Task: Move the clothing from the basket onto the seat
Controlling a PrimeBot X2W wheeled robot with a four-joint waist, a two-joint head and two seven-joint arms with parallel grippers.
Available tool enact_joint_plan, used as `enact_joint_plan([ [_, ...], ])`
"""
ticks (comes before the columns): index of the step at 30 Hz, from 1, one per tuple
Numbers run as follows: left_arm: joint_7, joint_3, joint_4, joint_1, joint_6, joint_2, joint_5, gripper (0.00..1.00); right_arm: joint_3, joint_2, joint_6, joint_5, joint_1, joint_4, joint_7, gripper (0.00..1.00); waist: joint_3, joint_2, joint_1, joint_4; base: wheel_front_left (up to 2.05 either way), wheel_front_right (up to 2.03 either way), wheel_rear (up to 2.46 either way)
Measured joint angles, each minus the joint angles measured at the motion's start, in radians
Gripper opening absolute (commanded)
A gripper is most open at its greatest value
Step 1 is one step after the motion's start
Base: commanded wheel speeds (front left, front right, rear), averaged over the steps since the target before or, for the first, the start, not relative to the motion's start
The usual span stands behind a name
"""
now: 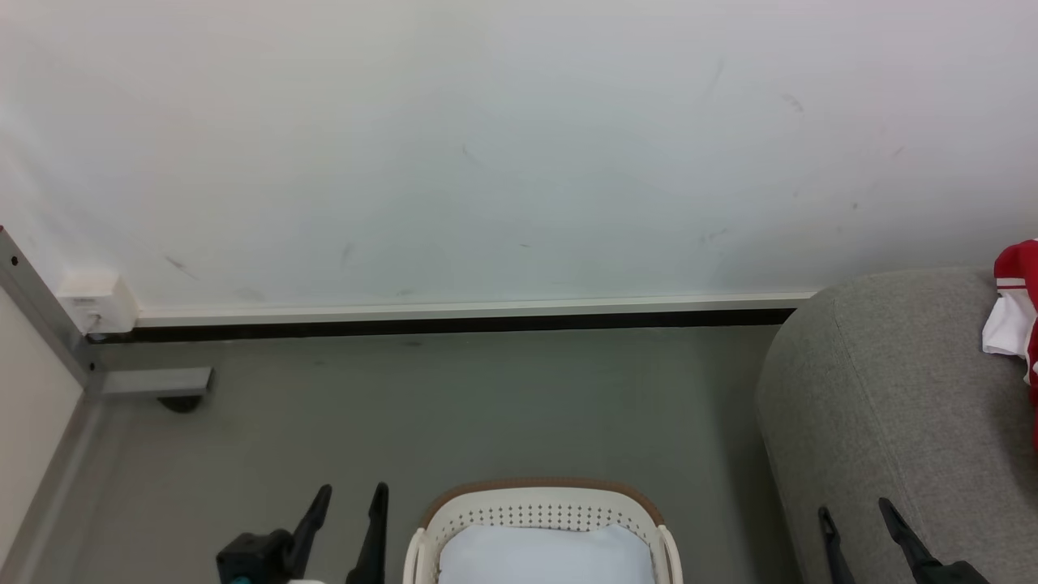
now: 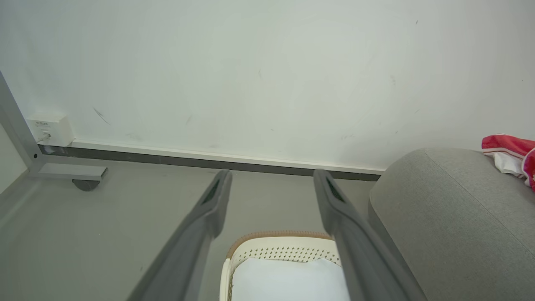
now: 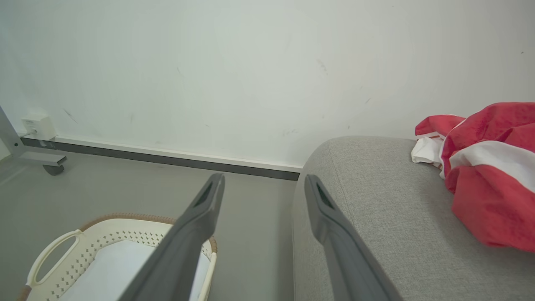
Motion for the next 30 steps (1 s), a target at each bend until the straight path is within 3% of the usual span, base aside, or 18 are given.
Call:
enact_joint_plan([
  [4, 0.0, 0.003, 0.004, 0.0, 0.0, 0.0, 0.003, 1.0, 0.005, 0.0, 0.0, 0.002, 0.0, 0.002, 0.0, 1.0, -0.001, 0.0, 0.0, -0.001, 0.0, 0.0, 0.0],
  [5, 0.0, 0.003, 0.008, 0.001, 0.0, 0.0, 0.003, 0.0, 0.005, 0.001, 0.0, 0.002, 0.001, 0.004, 0.0, 0.0, -0.001, 0.0, 0.0, -0.001, 0.0, 0.0, 0.0],
  [11, 0.011, 0.006, 0.052, 0.035, 0.0, -0.004, -0.018, 0.0, 0.002, 0.01, 0.0, 0.022, 0.033, 0.049, 0.013, 0.0, 0.0, 0.0, 0.0, -0.001, 0.0, 0.0, 0.0],
  [30, 0.099, 0.056, 0.0, 0.033, -0.005, -0.005, -0.346, 0.0, -0.022, 0.011, 0.0, 0.399, 0.019, 0.002, 0.1, 0.0, 0.007, 0.0, 0.0, 0.0, 0.0, 0.0, 0.0],
])
